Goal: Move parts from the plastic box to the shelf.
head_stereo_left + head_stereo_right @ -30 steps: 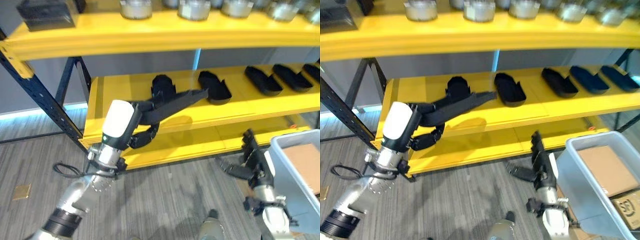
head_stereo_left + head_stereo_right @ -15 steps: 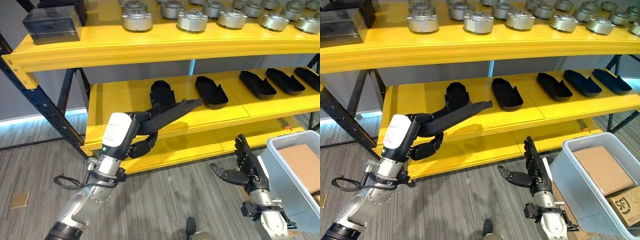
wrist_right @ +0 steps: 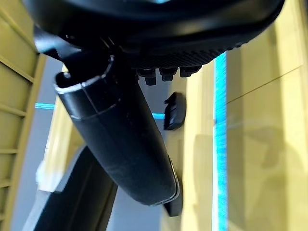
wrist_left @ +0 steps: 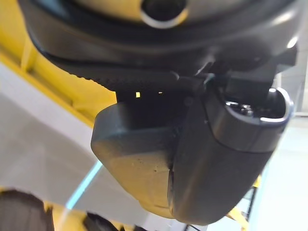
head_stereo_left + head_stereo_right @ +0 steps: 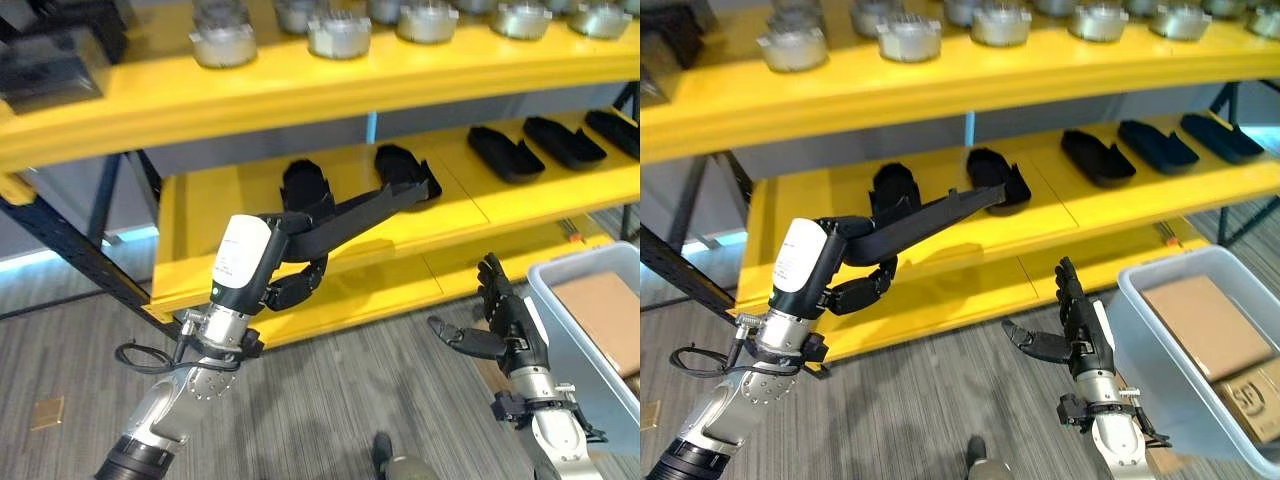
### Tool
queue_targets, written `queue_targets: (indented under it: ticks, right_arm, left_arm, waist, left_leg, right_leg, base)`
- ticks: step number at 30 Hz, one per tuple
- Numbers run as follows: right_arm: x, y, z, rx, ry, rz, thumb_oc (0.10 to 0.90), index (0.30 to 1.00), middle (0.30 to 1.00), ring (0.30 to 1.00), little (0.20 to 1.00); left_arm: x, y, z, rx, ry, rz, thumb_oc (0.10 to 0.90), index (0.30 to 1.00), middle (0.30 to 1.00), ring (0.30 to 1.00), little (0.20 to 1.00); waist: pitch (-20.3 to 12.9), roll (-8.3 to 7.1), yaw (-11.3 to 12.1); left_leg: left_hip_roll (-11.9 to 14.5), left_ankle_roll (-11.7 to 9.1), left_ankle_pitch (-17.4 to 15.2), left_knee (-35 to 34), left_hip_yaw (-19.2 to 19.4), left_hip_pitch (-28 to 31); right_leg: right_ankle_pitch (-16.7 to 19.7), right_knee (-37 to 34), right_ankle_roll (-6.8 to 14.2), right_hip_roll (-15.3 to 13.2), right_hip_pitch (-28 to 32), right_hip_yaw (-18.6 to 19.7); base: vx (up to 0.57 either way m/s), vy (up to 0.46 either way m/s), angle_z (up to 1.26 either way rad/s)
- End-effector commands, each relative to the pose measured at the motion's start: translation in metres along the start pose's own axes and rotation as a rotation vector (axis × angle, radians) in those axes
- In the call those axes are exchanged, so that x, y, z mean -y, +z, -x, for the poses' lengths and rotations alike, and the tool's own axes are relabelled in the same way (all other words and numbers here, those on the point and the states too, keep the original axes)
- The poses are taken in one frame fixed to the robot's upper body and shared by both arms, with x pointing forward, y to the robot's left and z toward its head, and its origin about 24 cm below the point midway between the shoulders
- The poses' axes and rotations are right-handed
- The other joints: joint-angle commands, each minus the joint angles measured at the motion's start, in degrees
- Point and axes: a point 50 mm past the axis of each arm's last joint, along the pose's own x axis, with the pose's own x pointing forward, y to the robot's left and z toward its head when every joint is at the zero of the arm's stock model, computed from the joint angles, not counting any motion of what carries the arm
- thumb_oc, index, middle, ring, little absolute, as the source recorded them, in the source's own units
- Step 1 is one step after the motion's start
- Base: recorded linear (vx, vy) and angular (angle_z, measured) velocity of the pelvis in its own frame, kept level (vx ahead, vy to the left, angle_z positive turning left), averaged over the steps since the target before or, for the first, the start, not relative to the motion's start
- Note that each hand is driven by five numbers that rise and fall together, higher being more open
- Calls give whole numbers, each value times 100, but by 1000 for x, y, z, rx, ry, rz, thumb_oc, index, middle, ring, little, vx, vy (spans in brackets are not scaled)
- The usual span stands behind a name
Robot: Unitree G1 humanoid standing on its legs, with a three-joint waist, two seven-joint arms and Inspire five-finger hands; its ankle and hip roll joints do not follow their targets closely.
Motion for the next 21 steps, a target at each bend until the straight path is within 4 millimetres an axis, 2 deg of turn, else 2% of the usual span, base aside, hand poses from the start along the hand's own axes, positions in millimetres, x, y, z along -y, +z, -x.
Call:
queue_targets:
  ticks: [1,4,5,6,7,10,13,14,16,18,21]
  right_arm:
    - [-7,46,-13,276,57,-6,900,1000,1000,1000,1000]
    - [-9,42,-9,260,50,-17,900,1000,1000,1000,1000]
    - [-10,41,-7,257,49,-21,900,1000,1000,1000,1000]
    - [-8,38,-4,239,28,-30,900,1000,1000,1000,1000]
    - [-8,38,-3,238,27,-31,900,1000,1000,1000,1000]
    - [-8,34,-2,219,12,-27,900,1000,1000,1000,1000]
    - [-10,32,-2,209,19,-27,900,1000,1000,1000,1000]
    - [-10,30,-2,197,22,-23,900,1000,1000,1000,1000]
    - [-10,29,-1,190,20,-27,900,1000,1000,1000,1000]
    - [-7,27,0,175,8,-19,900,1000,1000,1000,1000]
    - [-5,27,1,172,1,-10,900,1000,1000,1000,1000]
  left_arm:
    - [-49,14,-24,127,299,14,400,300,300,300,300]
    - [-49,13,-24,132,298,21,400,300,300,300,300]
    - [-49,13,-24,131,293,24,400,300,300,300,300]
    - [-49,12,-25,130,295,31,400,300,300,300,300]
    - [-49,12,-25,130,293,32,400,300,300,300,300]
    - [-51,13,-28,147,291,1,400,300,300,300,300]
    - [-53,13,-29,154,290,-24,400,300,300,300,300]
    - [-55,13,-29,156,292,-46,400,300,300,300,300]
    - [-57,12,-28,151,297,-57,400,300,300,300,300]
    - [-61,12,-29,157,313,-77,400,300,300,300,300]
    - [-65,11,-29,153,338,-96,400,300,300,300,300]
  waist:
    - [-187,212,-51]
    - [-254,384,-48]
    - [-266,378,-34]
    - [-294,364,-56]
    - [-285,345,-57]
    - [-359,204,-49]
    - [-410,93,-23]
    - [-466,-1,6]
    - [-497,-54,26]
    - [-558,-173,80]
    - [-607,-242,100]
  left_leg:
    - [552,-420,1350,-596,127,-53]
    - [433,-462,1172,-588,329,32]
    - [359,-448,1122,-564,352,72]
    - [195,-401,878,-463,411,44]
    - [171,-387,847,-433,407,49]
    - [-177,-284,350,-225,435,79]
    - [-348,-209,173,-166,496,137]
    - [-447,-153,53,-122,524,183]
    - [-481,-133,8,-89,545,200]
    - [-515,-88,-118,63,507,186]
    - [-543,-66,-185,172,458,186]
  right_leg:
    - [-324,525,548,-359,173,180]
    - [-282,513,656,-467,108,290]
    - [-234,416,695,-529,191,312]
    - [-122,155,761,-716,443,322]
    - [-100,106,776,-743,488,317]
    - [229,-395,912,-1097,863,312]
    - [443,-516,996,-1234,912,347]
    - [582,-545,1063,-1318,935,362]
    - [602,-564,1088,-1350,961,368]
    - [618,-531,1116,-1404,1049,304]
    - [630,-505,1134,-1427,1125,234]
  base:
    - [64,146,-33]
    - [135,234,-23]
    - [254,302,-10]
    - [193,244,-7]
    - [227,293,3]
    - [149,210,7]
    - [73,115,-6]
    - [89,128,-11]
    - [67,90,-7]
    - [72,78,-1]
    - [72,40,2]
